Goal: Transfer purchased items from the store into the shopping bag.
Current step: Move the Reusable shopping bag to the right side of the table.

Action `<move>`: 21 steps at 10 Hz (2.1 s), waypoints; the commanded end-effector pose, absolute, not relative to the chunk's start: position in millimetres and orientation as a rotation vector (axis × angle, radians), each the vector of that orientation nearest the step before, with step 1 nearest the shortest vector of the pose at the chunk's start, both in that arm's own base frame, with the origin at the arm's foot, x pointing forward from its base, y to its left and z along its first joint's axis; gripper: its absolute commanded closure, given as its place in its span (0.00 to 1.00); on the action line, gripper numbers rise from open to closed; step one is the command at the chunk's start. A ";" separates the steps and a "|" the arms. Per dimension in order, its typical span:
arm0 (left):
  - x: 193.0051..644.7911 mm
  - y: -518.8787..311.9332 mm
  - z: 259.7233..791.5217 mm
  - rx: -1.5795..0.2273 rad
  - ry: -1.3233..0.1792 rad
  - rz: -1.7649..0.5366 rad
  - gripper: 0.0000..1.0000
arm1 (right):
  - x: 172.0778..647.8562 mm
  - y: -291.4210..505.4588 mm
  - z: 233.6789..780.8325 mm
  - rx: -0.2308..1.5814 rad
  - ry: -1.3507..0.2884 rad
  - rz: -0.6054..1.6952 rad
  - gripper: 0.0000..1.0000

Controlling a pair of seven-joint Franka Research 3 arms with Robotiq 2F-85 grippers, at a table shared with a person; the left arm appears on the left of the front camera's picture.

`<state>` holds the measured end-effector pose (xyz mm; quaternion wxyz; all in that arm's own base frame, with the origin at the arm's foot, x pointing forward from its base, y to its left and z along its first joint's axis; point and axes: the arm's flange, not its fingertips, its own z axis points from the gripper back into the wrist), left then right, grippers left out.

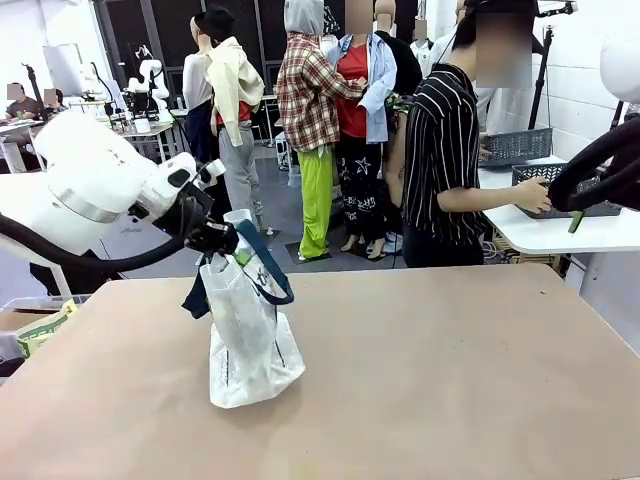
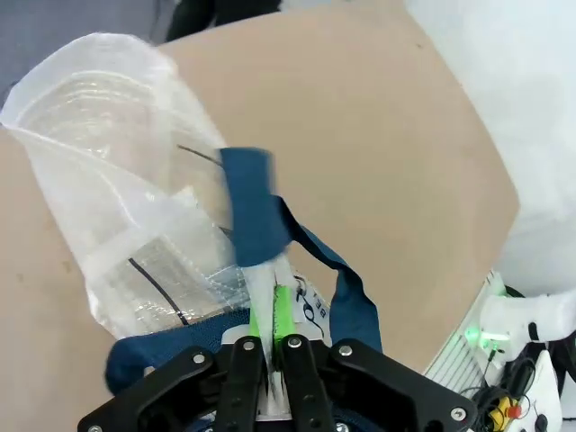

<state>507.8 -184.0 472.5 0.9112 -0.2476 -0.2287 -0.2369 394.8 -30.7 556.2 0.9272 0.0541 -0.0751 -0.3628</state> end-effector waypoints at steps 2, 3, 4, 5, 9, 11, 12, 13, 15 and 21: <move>508.6 -166.4 510.6 -0.444 -0.453 -0.414 1.00 | 393.6 -31.0 555.7 0.106 -0.153 -0.733 0.00; 511.2 -155.0 516.8 -0.435 -0.458 -0.380 1.00 | 393.6 -31.0 555.7 0.106 -0.153 -0.733 0.00; 513.4 -137.6 525.3 -0.428 -0.455 -0.312 1.00 | 393.6 -31.0 555.7 0.106 -0.153 -0.733 0.00; 513.5 -123.1 532.9 -0.411 -0.467 -0.251 1.00 | 393.6 -31.0 555.7 0.106 -0.153 -0.733 0.00; 499.8 -67.4 576.2 -0.394 -0.523 -0.076 1.00 | 393.6 -31.0 555.7 0.106 -0.153 -0.733 0.00; 498.5 -31.5 600.7 -0.345 -0.498 0.025 1.00 | 393.6 -31.0 555.7 0.106 -0.153 -0.733 0.00; 500.3 -10.6 607.5 -0.309 -0.463 0.082 1.00 | 393.6 -31.0 555.7 0.106 -0.153 -0.733 0.00; 500.3 9.8 609.3 -0.283 -0.431 0.140 1.00 | 393.6 -31.0 555.7 0.106 -0.153 -0.733 0.00; 488.5 38.2 606.4 -0.216 -0.371 0.246 1.00 | 393.6 -31.0 555.7 0.106 -0.153 -0.733 0.00; 485.8 50.6 561.2 -0.024 -0.185 0.256 0.98 | 393.6 -31.0 555.7 0.106 -0.153 -0.733 0.00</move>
